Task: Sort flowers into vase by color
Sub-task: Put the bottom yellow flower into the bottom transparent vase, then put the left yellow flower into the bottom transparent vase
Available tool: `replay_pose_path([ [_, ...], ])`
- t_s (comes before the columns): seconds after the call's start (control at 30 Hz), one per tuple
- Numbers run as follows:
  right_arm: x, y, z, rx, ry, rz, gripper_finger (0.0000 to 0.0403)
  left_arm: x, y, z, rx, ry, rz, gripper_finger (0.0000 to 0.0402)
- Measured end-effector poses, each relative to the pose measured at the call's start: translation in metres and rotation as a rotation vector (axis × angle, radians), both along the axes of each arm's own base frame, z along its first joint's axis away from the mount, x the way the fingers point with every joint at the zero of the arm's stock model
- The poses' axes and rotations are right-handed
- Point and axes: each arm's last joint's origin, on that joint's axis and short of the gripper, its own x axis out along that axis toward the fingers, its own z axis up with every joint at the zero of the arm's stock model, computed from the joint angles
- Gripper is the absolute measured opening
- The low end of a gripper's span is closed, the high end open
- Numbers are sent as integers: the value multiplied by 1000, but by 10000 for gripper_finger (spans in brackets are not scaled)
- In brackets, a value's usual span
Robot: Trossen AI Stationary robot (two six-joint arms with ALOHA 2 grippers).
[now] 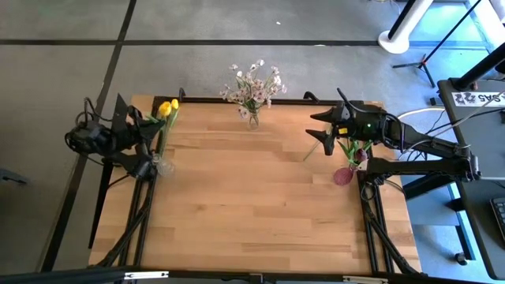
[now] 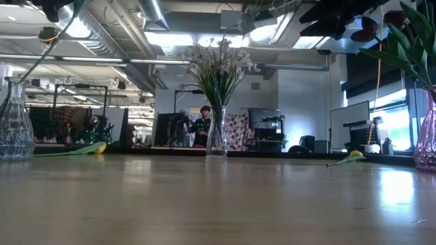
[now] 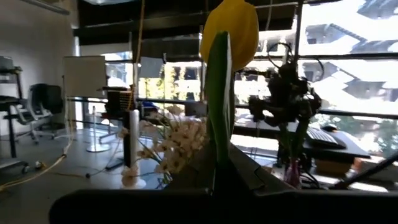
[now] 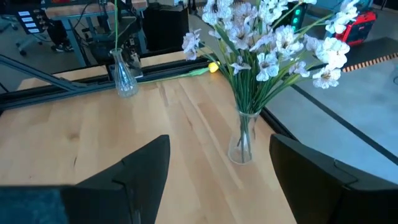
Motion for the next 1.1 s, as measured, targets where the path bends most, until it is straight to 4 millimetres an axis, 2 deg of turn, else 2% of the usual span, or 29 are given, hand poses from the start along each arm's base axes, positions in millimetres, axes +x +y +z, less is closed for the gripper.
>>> replay_pose_path([
  [0.2,0,1,0,17,-1,14,275,-1,0,-3,24,54,-21,5],
  [0.37,1,2,1,40,-18,49,275,-18,7,12,3,74,-26,5],
  [0.57,1,2,1,62,-25,43,275,-31,10,6,-112,177,-88,7],
  [0.7,1,2,1,64,-24,43,275,-37,12,9,-155,174,-96,28],
  [0.93,0,2,-1,79,-10,39,275,-67,21,16,-422,229,-206,89],
  [1.1,1,1,0,85,-25,35,275,-80,21,10,-662,317,-336,107],
])
